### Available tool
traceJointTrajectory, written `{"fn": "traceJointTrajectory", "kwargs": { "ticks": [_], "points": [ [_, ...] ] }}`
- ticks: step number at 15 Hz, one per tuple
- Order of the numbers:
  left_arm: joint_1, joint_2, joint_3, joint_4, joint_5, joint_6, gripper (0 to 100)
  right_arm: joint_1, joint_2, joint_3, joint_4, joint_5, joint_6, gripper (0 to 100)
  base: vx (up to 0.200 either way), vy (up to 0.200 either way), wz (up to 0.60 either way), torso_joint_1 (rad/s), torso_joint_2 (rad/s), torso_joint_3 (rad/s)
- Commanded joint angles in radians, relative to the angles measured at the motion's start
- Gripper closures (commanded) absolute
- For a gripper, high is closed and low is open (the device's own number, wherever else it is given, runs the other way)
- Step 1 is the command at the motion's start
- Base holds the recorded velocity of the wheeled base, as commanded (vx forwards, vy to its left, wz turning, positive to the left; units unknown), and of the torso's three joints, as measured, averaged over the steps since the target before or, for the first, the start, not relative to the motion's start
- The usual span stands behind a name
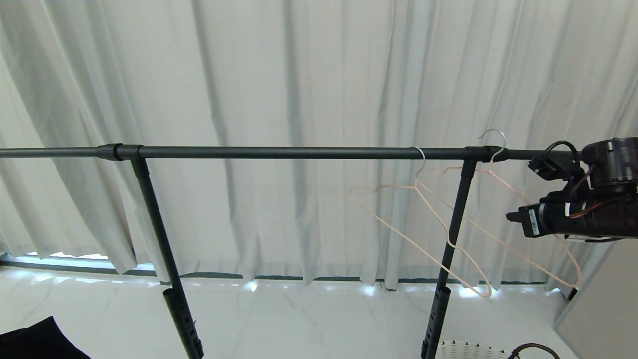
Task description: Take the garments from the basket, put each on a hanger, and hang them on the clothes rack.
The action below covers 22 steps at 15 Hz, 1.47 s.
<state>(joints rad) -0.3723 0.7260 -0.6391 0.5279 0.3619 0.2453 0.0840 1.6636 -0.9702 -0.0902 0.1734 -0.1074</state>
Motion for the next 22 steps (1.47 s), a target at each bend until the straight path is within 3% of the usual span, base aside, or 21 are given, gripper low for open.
{"fn": "traceJointTrajectory", "kwargs": {
  "ticks": [1,5,9,14,22],
  "points": [
    [0.000,-0.036,0.018,0.000,0.000,0.000,100,0.000,-0.082,0.045,0.000,-0.002,0.000,100,0.000,0.000,0.00,0.000,0.00,0.000],
    [0.001,-0.045,0.039,-0.026,0.002,-0.003,100,-0.027,-0.189,0.159,0.000,-0.011,0.000,100,0.000,0.000,0.00,0.000,0.00,0.000],
    [0.001,-0.025,0.115,-0.190,0.000,0.003,100,-0.069,-0.274,0.235,0.000,-0.081,0.002,100,0.000,0.000,0.00,0.000,0.00,0.000],
    [0.001,-0.019,0.118,-0.190,0.000,0.003,100,-0.086,-0.374,0.332,0.003,-0.178,0.000,100,-0.040,0.000,0.00,0.000,0.00,0.000],
    [0.000,-0.003,0.122,-0.192,-0.001,0.003,100,-0.084,-0.558,0.470,0.007,-0.175,-0.003,100,-0.200,0.000,0.00,0.003,0.00,0.001]
  ]
}}
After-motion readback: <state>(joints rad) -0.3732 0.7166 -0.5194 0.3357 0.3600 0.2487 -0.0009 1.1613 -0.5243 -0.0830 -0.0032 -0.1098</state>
